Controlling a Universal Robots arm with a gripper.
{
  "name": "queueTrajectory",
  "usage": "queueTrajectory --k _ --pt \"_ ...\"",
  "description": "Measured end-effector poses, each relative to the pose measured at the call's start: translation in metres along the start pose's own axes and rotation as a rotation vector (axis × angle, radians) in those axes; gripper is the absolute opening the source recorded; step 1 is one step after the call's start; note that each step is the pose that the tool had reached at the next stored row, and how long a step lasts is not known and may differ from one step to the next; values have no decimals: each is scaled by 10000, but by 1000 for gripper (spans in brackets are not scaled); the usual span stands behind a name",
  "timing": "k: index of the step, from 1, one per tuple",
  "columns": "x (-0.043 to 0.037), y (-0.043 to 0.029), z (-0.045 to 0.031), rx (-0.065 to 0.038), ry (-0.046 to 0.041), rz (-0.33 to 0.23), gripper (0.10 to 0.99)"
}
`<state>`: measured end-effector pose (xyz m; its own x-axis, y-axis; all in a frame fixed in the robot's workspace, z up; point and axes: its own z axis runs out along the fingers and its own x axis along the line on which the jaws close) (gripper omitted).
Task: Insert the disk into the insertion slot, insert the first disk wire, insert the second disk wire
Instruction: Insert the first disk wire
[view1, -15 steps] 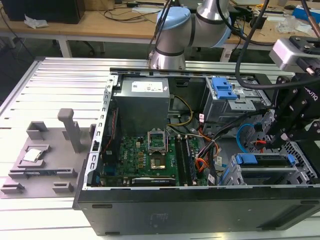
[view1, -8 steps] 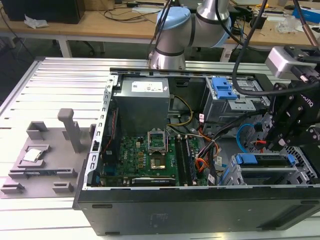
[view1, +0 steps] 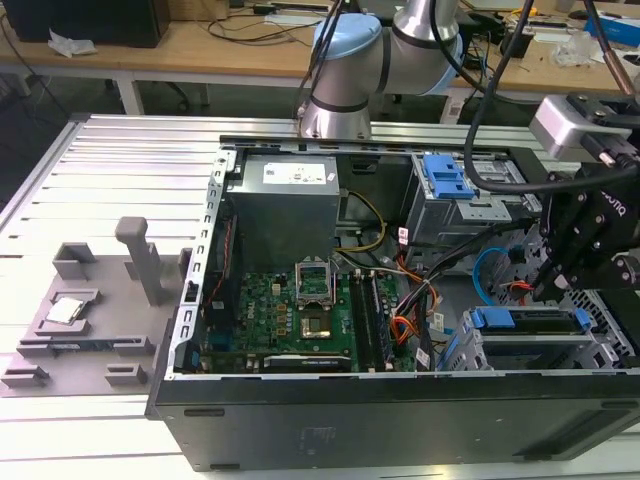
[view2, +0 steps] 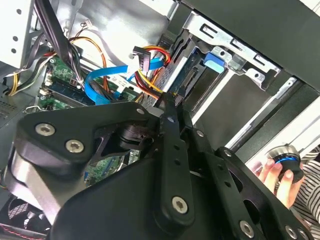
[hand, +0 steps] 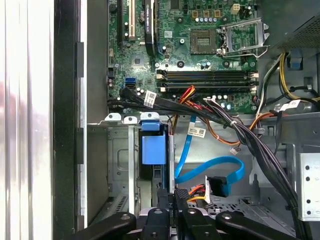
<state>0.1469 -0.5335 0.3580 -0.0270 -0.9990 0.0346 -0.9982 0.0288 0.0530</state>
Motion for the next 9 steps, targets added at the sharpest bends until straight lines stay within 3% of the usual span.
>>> queueTrajectory --k 3,9 --pt "43 -5 8 -1 2 0 165" --pt "44 -102 115 -18 4 1 165"
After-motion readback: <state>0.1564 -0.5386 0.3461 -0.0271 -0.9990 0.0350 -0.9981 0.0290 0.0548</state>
